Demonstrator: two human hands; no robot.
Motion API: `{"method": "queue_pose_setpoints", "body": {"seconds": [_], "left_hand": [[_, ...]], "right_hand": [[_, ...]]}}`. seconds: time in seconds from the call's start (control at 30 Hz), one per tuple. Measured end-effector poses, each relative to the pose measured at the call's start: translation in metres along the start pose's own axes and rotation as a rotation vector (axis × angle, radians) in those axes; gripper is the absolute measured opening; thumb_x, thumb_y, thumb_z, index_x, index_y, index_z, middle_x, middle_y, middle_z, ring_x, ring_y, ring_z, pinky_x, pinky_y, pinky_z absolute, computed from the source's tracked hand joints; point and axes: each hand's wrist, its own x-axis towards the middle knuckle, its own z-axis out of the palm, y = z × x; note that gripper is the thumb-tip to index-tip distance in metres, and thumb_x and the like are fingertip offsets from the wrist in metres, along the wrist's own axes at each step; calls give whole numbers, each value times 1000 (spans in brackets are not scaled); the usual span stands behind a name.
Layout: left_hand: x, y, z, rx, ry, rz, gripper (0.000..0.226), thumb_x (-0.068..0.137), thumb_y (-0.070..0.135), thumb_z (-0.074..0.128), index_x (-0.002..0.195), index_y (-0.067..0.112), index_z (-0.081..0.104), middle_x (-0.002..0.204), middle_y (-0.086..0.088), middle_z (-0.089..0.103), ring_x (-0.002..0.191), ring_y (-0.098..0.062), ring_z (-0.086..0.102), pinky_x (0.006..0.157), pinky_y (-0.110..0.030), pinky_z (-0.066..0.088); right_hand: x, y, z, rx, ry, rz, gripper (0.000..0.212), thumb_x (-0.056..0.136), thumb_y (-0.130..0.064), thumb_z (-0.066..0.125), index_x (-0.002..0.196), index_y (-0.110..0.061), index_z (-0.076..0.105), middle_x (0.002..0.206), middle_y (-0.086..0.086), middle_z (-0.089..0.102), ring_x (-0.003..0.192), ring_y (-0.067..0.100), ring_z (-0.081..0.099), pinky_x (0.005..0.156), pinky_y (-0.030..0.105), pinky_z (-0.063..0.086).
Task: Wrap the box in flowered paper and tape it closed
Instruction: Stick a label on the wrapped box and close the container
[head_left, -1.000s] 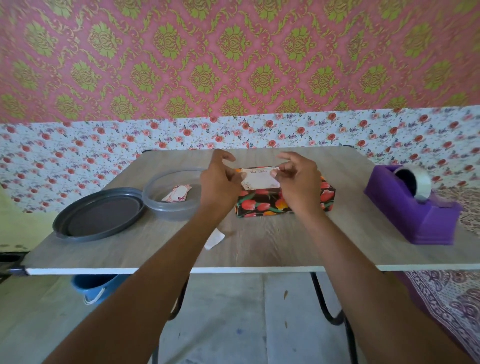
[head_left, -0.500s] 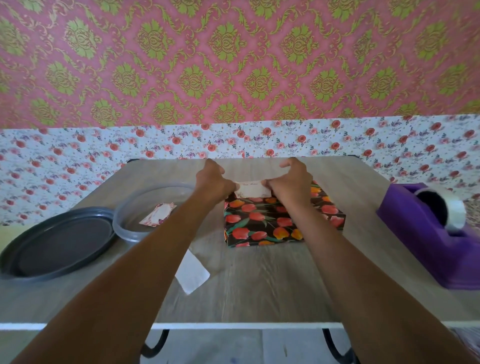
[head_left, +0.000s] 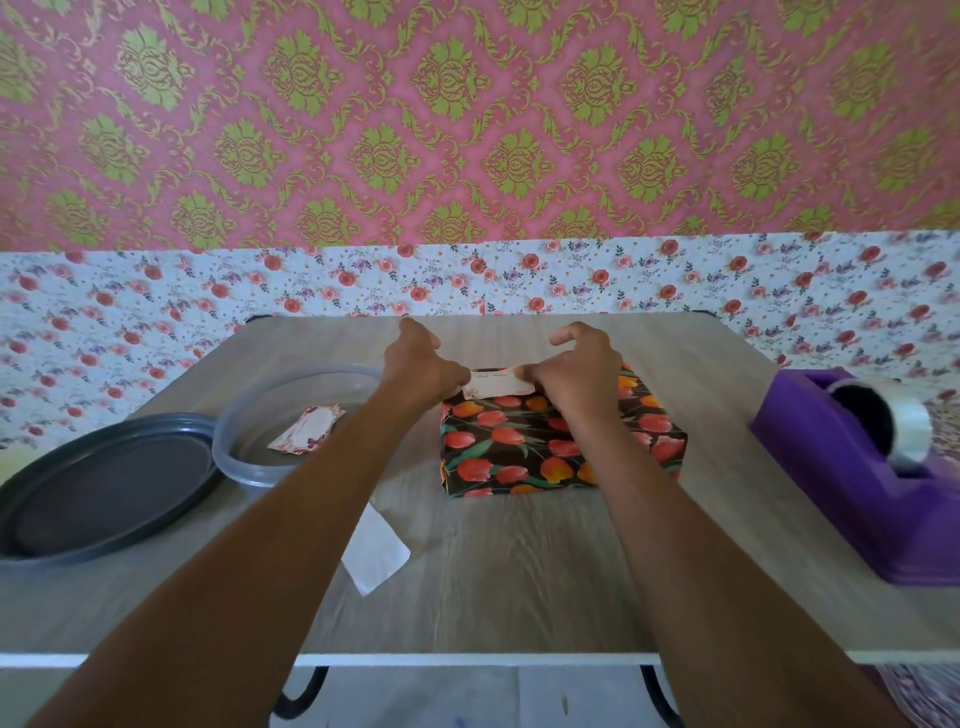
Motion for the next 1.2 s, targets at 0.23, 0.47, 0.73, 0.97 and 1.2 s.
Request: {"method": "queue_pose_setpoints", "body": {"seconds": [0.23,0.47,0.73,0.97,1.2], "left_hand": [[-6,-3,3,43,31,110,55,76,10,81,116,10,43,101,-7,56,79,-18,61,49,-24,40],[-8,-1,3,58,32,131,54,77,10,80,117,11,43,92,1,50,77,-13,56,49,-23,38],[-9,-5,4,87,54,164,41,78,12,79,106,12,51,92,3,51,79,-12,56,53,-26,42],[-10,-3,13,278,90,234,17,76,4,72,77,19,63,84,1,63,76,-16,61,62,-29,54],[-14,0,14,538,89,329,16,83,8,73,96,17,76,109,-8,58,102,-28,59,79,-45,58]], "right_hand": [[-2,-4,-1,-35,-15,-11,76,70,-25,95,128,-14,47,123,11,56,91,16,49,53,15,30],[-6,-8,3,-120,-23,-74,79,77,-17,90,135,-15,36,121,18,52,82,23,56,59,31,45],[-2,-3,8,-172,-20,-112,78,77,-16,88,136,-13,37,110,15,55,86,32,66,59,37,54],[2,1,13,-261,-29,-124,80,81,-16,85,144,-14,35,108,14,60,85,28,67,62,37,56],[8,1,16,-473,-109,-363,17,84,1,74,93,-13,78,103,10,64,91,24,63,71,32,56]]}}
